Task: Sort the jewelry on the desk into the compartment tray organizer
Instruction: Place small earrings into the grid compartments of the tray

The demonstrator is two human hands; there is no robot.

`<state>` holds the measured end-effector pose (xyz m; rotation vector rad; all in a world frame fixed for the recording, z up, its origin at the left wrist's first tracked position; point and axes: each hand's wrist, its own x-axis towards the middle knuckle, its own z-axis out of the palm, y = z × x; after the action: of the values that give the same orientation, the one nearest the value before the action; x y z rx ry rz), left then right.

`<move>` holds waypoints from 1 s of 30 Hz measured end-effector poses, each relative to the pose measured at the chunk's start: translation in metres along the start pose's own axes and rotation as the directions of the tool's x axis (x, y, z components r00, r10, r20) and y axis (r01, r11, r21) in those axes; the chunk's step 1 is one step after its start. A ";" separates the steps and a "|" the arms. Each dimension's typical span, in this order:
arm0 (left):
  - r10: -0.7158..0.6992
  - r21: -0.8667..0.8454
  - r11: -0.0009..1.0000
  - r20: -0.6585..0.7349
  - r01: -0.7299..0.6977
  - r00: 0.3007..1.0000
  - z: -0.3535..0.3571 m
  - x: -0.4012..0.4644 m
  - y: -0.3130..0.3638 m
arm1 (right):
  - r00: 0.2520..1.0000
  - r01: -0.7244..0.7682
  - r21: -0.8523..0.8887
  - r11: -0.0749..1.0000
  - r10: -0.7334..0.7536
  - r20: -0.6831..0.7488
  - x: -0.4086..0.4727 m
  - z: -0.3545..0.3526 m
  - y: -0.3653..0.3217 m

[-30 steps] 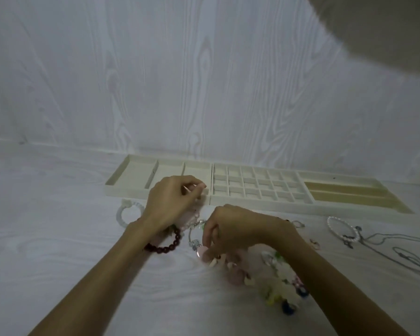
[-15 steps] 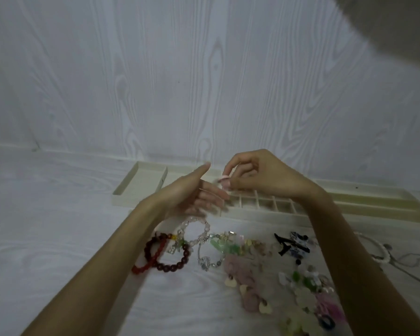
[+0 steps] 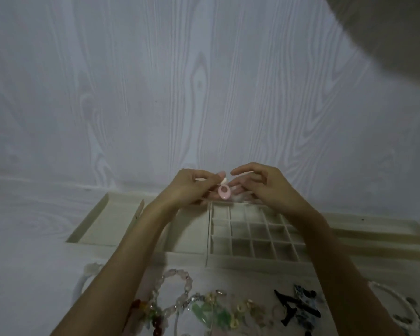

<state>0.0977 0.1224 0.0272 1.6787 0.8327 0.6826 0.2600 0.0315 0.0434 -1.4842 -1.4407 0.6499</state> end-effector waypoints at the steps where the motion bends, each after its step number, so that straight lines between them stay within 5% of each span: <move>1: 0.026 0.011 1.000 -0.027 -0.026 0.999 -0.001 0.002 0.000 | 0.998 -0.052 0.070 0.996 0.055 -0.044 0.001 0.003 0.001; 6: 0.082 0.119 0.990 -0.053 -0.075 0.995 0.001 0.007 -0.006 | 0.993 -0.105 0.163 0.981 0.111 -0.032 0.005 0.019 0.014; 15: 0.026 0.137 0.989 0.211 -0.056 0.977 -0.002 0.004 -0.018 | 0.981 -0.108 0.085 0.991 0.120 -0.151 0.009 0.026 0.040; 21: 0.041 0.434 0.900 -0.015 -0.030 0.999 0.008 0.011 -0.030 | 0.979 -0.108 -0.049 0.993 0.098 -0.177 0.008 0.025 0.049; 30: 0.080 0.574 0.816 -0.001 -0.065 0.997 0.013 0.010 -0.028 | 0.986 -0.078 -0.270 0.960 0.034 -0.162 0.009 0.025 0.054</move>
<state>0.1085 0.1282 -0.0023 2.2594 1.0685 0.5283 0.2645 0.0532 -0.0123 -1.7566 -1.4126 0.3661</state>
